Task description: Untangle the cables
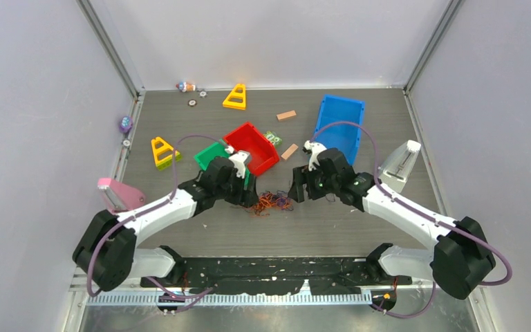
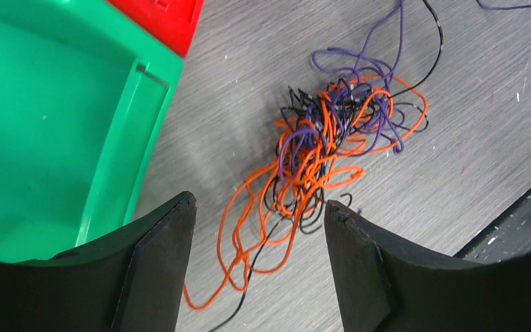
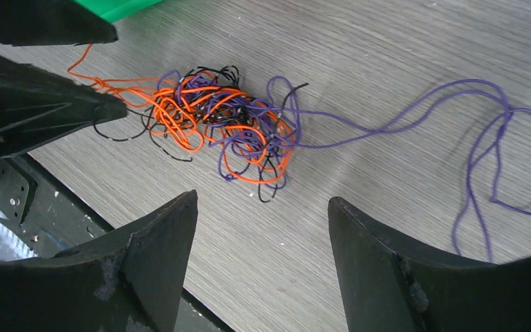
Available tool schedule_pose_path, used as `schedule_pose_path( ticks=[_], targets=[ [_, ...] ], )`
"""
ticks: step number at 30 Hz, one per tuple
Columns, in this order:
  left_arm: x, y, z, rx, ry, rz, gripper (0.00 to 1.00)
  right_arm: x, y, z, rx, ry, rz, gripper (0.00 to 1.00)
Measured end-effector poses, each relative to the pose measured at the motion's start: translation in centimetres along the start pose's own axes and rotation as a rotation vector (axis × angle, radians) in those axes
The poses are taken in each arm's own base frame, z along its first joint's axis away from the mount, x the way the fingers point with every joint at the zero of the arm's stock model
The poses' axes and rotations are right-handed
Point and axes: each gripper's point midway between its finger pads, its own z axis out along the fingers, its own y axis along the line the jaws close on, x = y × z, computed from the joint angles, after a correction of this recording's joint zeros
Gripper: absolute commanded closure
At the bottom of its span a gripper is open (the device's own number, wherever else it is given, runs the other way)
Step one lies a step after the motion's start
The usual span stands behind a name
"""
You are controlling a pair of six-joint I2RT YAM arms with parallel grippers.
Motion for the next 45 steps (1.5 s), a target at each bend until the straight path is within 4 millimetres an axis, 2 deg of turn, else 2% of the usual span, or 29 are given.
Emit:
schedule_pose_path(
  ticks=[5,9,11,14,16,17,18,20,22,27,30,33,36,39,40,41,42,43,44,45],
  targets=[
    [-0.1,-0.4,2.0,0.008,0.06,0.035,0.35,0.6,1.0,1.6,0.0,-0.029,0.016,0.26],
    [1.2,-0.7,3.7,0.021,0.13,0.037,0.47,1.6,1.1,4.0,0.023,-0.012,0.027,0.27],
    [1.9,-0.8,4.3,0.028,0.159,0.034,0.59,2.4,1.4,5.2,0.031,0.007,0.025,0.29],
    [2.5,-1.0,4.6,0.042,0.18,0.026,0.85,3.6,1.8,7.1,0.035,0.032,0.027,0.33],
    [2.4,-1.2,4.7,0.057,0.177,0.026,1.0,4.3,1.7,8.1,0.048,0.048,0.025,0.53],
    [2.3,-1.3,4.7,0.062,0.173,0.026,1.0,4.7,1.6,8.5,0.06,0.055,0.025,0.61],
    [2.2,-1.4,4.8,0.069,0.169,0.028,1.0,5.0,1.3,8.7,0.074,0.062,0.025,0.77],
    [2.0,-1.6,4.8,0.082,0.158,0.036,1.0,4.9,0.8,9.0,0.104,0.048,0.031,0.92],
    [1.8,-1.8,4.9,0.094,0.147,0.038,1.0,4.6,0.1,8.9,0.147,0.03,0.037,0.94],
    [2.0,-2.1,4.9,0.124,0.121,0.045,1.0,3.6,-1.9,7.4,0.257,-0.027,0.061,0.95],
    [2.0,-2.4,4.4,0.149,0.094,0.048,1.0,2.2,-3.4,5.3,0.304,-0.097,0.113,0.95],
    [0.9,-2.9,3.9,0.182,0.043,0.05,1.0,0.7,-5.5,2.9,0.354,-0.184,0.194,0.95],
    [0.0,-3.1,3.5,0.201,-0.003,0.051,1.0,-0.2,-7.9,0.1,0.417,-0.263,0.26,0.95],
    [0.0,-3.1,3.0,0.207,-0.018,0.045,1.0,-0.8,-9.8,-2.2,0.474,-0.327,0.303,0.95],
    [0.1,-3.0,2.9,0.207,-0.018,0.039,1.0,-0.9,-10.4,-2.9,0.489,-0.341,0.315,0.92],
    [0.2,-3.0,2.8,0.208,-0.018,0.035,1.0,-1.0,-10.5,-3.3,0.491,-0.351,0.319,0.85],
    [0.2,-3.1,2.7,0.211,-0.021,0.034,1.0,-1.1,-10.5,-3.5,0.486,-0.354,0.318,0.56],
    [0.2,-3.2,2.7,0.216,-0.021,0.034,1.0,-1.0,-10.4,-3.6,0.479,-0.35,0.312,0.4],
    [0.2,-3.2,2.6,0.217,-0.02,0.034,1.0,-1.0,-10.4,-3.7,0.478,-0.346,0.307,0.19],
    [0.4,-3.1,2.6,0.215,-0.018,0.032,1.0,-0.8,-10.6,-3.8,0.48,-0.336,0.295,0.14]
  ],
)
